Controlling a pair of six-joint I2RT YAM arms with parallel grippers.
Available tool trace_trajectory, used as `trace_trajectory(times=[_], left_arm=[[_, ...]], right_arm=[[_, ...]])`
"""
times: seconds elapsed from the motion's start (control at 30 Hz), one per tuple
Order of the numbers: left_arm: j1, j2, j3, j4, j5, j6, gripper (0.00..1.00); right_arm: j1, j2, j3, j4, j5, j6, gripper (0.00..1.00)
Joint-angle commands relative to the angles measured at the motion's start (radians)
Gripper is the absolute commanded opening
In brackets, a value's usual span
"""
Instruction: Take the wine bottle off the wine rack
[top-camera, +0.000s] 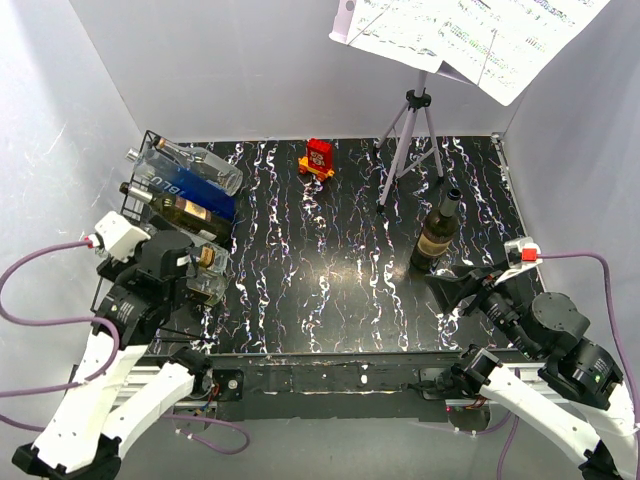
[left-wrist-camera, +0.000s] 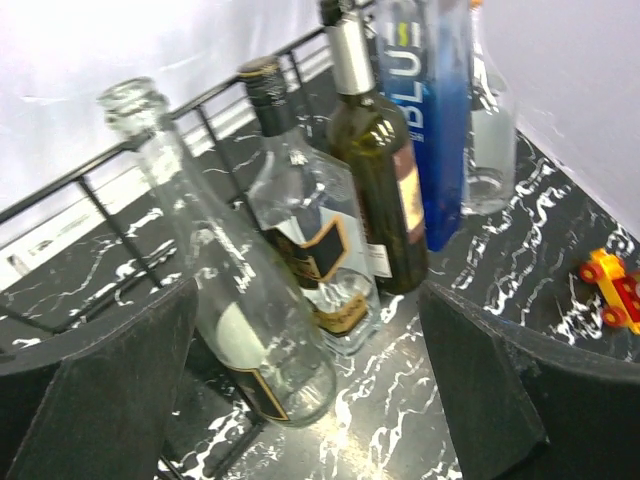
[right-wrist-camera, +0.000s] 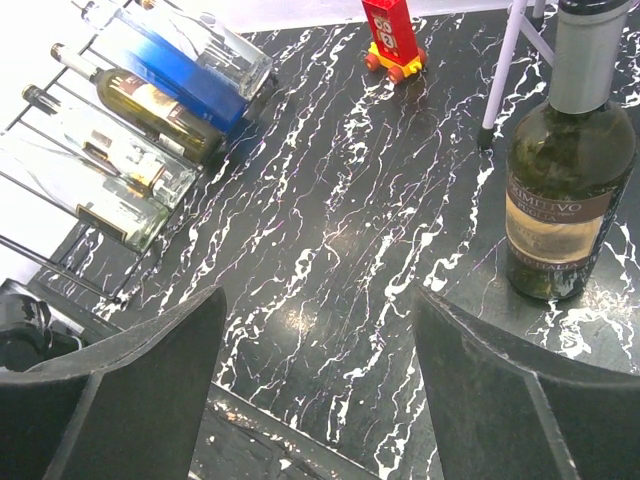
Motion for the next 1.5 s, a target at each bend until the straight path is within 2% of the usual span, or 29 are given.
trace_trajectory(times=[0.0, 0.2, 0.4, 0.57, 0.73, 0.8, 0.97, 1.1, 1.33, 1.47], left_arm=[[0.067, -0.028, -0.019, -0.072, -0.062, -0.011, 0.9], [0.191, 0.054, -0.017, -0.098, -0.043, -0.054, 0.79], [0.354, 0.122, 0.0, -0.055, 0.051, -0.045, 0.79], [0.435, 0.179, 0.018, -0.069, 0.097, -0.083, 0.73], [0.485, 0.222, 0.006, 0.016, 0.142, -0.046, 0.7], [0.543, 0.249, 0.01, 0.031, 0.125, -0.046, 0.68], [0.595, 0.28, -0.032, 0.155, 0.145, 0.013, 0.61], [0.63, 0.309, -0.068, 0.2, 0.191, 0.012, 0.61], [0.638, 0.36, -0.091, 0.2, 0.155, -0.025, 0.59], [0.638, 0.366, -0.111, 0.204, 0.157, -0.045, 0.54]], right_arm=[[0.003, 0.004, -0.007, 0.025, -0.019, 0.026, 0.82], [0.003, -0.025, -0.002, 0.003, -0.022, 0.046, 0.81], [0.003, -0.061, 0.013, -0.023, -0.014, 0.047, 0.81], [0.003, -0.068, 0.015, -0.026, -0.02, 0.047, 0.8], [0.003, -0.061, 0.015, -0.021, -0.028, 0.046, 0.8], [0.003, -0.059, 0.013, -0.021, -0.028, 0.04, 0.81], [0.003, -0.07, 0.001, -0.011, -0.017, 0.026, 0.8], [0.003, -0.071, 0.001, -0.001, -0.011, 0.009, 0.81], [0.003, -0.076, 0.0, 0.006, 0.012, -0.006, 0.81], [0.003, -0.07, -0.008, 0.019, 0.01, -0.008, 0.81]])
